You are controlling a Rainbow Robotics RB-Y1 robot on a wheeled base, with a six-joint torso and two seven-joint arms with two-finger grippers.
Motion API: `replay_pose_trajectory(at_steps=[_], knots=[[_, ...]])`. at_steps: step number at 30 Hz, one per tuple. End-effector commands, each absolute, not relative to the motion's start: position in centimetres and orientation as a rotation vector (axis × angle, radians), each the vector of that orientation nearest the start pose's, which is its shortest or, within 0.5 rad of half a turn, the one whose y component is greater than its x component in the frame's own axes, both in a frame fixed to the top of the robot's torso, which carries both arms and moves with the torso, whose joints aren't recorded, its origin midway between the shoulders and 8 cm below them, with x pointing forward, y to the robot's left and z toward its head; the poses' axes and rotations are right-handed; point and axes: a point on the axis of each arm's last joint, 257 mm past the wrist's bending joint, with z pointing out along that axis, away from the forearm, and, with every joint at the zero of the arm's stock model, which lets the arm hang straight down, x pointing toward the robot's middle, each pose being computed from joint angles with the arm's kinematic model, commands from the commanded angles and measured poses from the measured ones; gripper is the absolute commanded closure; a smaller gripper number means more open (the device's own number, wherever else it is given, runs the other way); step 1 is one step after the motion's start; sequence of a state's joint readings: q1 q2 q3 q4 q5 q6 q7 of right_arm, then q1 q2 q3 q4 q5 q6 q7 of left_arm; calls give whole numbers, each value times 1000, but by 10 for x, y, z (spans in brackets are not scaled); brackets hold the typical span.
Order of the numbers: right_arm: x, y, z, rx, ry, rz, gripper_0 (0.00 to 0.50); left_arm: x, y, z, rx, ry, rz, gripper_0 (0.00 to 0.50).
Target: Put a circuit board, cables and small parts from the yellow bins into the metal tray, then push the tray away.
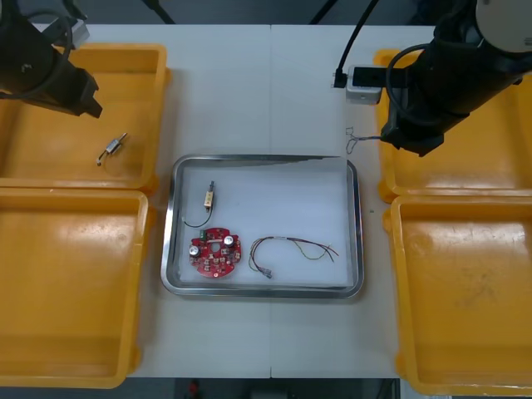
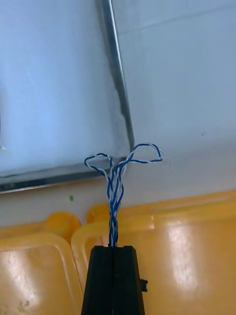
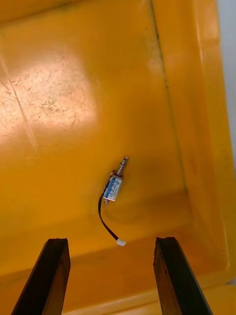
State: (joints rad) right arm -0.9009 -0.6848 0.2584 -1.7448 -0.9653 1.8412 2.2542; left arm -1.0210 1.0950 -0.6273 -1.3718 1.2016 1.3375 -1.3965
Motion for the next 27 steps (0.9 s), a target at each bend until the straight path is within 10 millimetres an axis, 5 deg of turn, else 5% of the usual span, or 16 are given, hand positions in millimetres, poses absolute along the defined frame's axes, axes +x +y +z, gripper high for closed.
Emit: replay_pose_trajectory(at_steps=[1,15,27], knots=[[477,-124,-110,-1836,1941,-84,500,578,333,-90,567,2501,121,0],[460,-39,-179,-1981,1761,-68,500,601,322,-127,747,2414,175,0],[465,-19,-237,-2017,1752,-129,500,606,307,-162,872,2374,240,0]])
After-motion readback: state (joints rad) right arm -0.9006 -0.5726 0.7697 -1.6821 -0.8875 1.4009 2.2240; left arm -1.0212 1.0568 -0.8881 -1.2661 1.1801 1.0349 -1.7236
